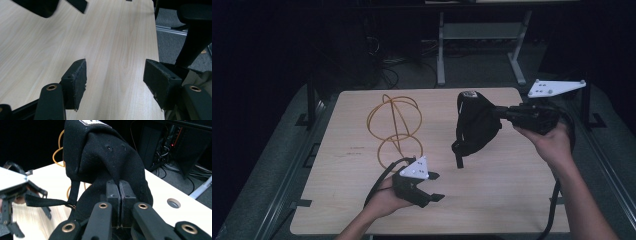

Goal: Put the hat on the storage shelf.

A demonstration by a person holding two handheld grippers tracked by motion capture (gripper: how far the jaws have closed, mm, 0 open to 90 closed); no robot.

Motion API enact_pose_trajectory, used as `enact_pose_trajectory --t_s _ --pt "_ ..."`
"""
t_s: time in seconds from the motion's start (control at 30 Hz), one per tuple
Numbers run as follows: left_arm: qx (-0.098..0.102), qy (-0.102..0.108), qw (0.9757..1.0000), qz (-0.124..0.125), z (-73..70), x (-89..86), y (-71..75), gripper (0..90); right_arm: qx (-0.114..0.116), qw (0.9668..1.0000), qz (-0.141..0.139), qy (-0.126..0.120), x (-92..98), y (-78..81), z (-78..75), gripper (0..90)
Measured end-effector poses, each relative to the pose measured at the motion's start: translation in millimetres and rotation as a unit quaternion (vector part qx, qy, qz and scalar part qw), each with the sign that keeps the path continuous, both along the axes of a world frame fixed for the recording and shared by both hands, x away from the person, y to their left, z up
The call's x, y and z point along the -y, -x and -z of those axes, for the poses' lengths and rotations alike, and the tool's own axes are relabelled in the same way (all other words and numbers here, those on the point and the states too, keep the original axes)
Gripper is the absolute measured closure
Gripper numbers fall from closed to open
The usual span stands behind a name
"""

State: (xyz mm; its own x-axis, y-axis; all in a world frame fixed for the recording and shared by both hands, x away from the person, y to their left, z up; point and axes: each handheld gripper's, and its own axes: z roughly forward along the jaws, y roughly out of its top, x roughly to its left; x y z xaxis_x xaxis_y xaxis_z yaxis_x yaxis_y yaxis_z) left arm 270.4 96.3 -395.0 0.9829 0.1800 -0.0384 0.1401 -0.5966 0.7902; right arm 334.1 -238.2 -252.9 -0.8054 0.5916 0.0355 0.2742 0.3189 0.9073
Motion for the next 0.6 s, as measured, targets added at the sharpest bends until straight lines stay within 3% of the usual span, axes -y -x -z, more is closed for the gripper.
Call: enact_pose_trajectory --t_s 0.6 --pt "-0.011 0.007 0.9999 -0.008 3.5 -7.6 -3.2 32.7 0.012 0.9992 -0.039 0.004 -48.1 -23.1 -41.2 88.3"
